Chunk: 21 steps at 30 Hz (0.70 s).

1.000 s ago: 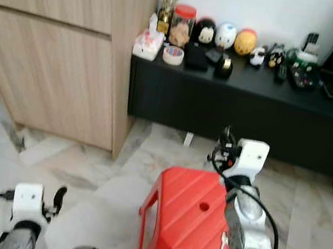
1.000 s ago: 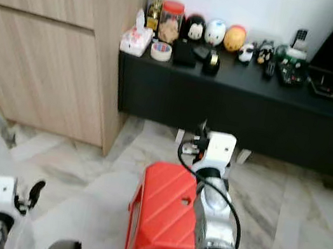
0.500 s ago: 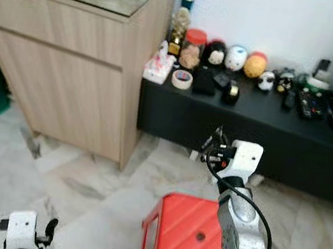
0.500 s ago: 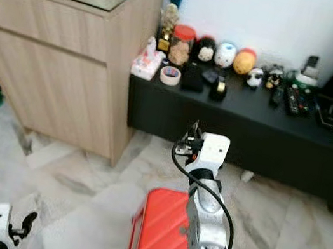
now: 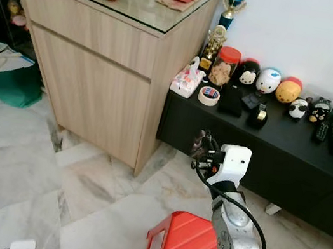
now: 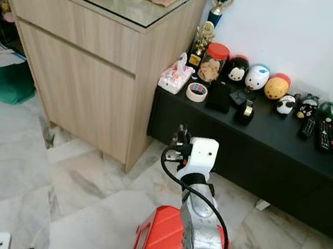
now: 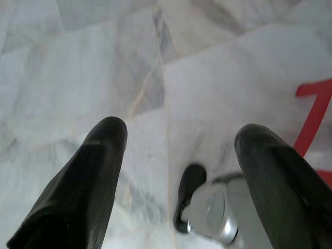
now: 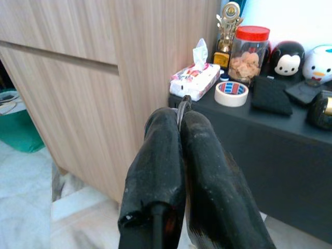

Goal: Hang keys on a hook

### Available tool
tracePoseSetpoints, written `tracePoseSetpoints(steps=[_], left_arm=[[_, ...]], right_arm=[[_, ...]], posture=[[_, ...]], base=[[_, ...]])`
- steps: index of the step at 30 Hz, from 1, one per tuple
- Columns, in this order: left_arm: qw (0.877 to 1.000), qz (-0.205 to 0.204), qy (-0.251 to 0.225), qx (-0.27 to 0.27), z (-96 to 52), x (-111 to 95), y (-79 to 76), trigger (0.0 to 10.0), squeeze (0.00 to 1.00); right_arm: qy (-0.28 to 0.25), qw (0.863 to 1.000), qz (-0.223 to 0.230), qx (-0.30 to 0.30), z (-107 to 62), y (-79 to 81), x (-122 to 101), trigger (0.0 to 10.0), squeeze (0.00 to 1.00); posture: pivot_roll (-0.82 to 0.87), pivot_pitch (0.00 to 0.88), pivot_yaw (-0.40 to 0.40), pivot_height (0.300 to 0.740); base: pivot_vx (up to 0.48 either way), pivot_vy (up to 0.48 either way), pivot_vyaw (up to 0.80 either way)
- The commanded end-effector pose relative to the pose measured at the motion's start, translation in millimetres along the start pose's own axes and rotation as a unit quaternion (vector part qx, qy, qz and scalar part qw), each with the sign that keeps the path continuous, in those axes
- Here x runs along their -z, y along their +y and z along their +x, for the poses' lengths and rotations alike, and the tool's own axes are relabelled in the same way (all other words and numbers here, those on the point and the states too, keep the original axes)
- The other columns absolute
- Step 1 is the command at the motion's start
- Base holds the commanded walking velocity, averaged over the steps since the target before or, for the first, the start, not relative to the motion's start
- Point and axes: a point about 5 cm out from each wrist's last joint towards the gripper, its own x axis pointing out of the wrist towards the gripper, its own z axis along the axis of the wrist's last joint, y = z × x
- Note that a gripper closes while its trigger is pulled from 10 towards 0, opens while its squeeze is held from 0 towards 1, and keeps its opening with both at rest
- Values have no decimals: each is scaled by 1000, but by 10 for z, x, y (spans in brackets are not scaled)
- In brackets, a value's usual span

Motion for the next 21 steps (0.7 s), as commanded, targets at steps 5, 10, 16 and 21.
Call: tracePoseSetpoints(steps=[5,10,16,21], left_arm=[[999,13,39,8,-47,156,-20,10000,0],[999,13,42,10,-35,147,-20,10000,0],[998,20,59,16,-26,158,23,10000,0],[997,18,79,11,-45,211,74,10000,0]], right_arm=[[-9,1000,-10,27,-13,-112,-73,10000,0],[-1,999,-6,45,-27,-159,-45,10000,0],[7,997,28,70,-33,-159,-23,10000,0],[12,997,33,75,-15,-166,-21,10000,0]], posture=[[79,0,-78,740],[84,0,-75,740],[75,0,-66,740],[80,0,-65,740]], base=[[-281,0,0],[-279,0,0],[-286,0,0],[-299,0,0]])
